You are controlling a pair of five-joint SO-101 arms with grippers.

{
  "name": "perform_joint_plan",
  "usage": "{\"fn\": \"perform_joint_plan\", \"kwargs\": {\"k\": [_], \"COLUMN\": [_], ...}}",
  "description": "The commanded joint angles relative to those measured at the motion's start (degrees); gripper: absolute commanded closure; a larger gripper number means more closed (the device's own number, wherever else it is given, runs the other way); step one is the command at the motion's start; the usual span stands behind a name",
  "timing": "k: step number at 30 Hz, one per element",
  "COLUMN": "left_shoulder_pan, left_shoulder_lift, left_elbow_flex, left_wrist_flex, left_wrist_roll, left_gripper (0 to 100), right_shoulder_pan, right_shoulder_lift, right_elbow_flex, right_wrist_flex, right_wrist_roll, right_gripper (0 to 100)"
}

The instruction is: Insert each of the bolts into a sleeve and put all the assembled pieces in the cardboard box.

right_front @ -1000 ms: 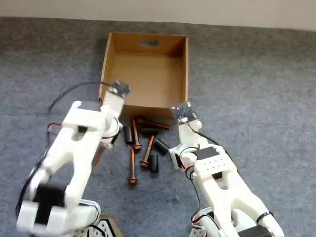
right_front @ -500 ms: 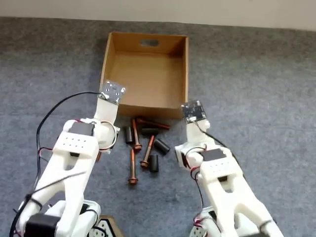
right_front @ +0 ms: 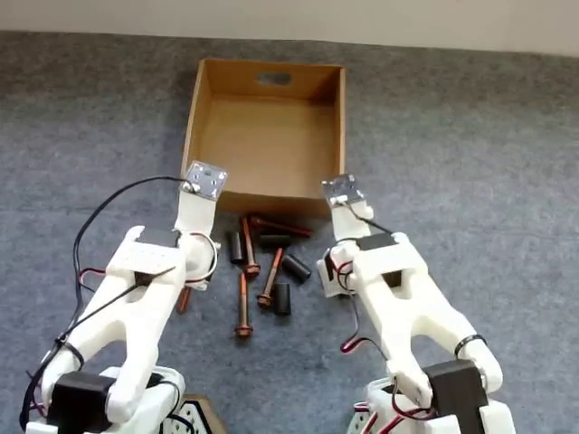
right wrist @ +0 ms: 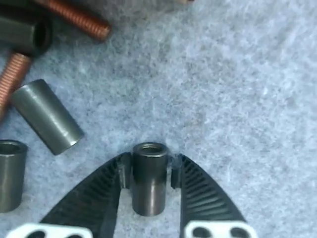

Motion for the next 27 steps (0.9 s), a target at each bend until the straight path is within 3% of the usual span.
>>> {"fn": "perform_joint_plan", "kwargs": {"k": [1,9,12,20,27], "left_shoulder_pan": [0.31,0.31,0.31,0.31,0.31], "left_shoulder_lift": [-0.31,-0.31,-0.31,-0.31,-0.31], "left_elbow_flex": [0.40,0.40,0.40,0.48,0.48], "left_wrist_flex": [-1.58,-1.58,-1.58,-1.58,-1.58], "left_wrist_roll": [0.35,0.35,0.35,0.35,0.35], "left_gripper": [99,99,99,99,99], "right_shoulder_pan": [0.31,0.31,0.13,-0.57,-0.13], "right_shoulder_lift": [0.04,0.75,1.45,13.05,14.55], "right_elbow_flex": [-2.07,-1.98,-1.98,-8.48,-11.03], "right_wrist_flex": [0.22,0.13,0.13,3.38,4.97], "right_wrist_roll": [0.00,0.35,3.96,4.40,4.40], "right_gripper": [88.2,88.5,88.6,88.6,88.6]}}
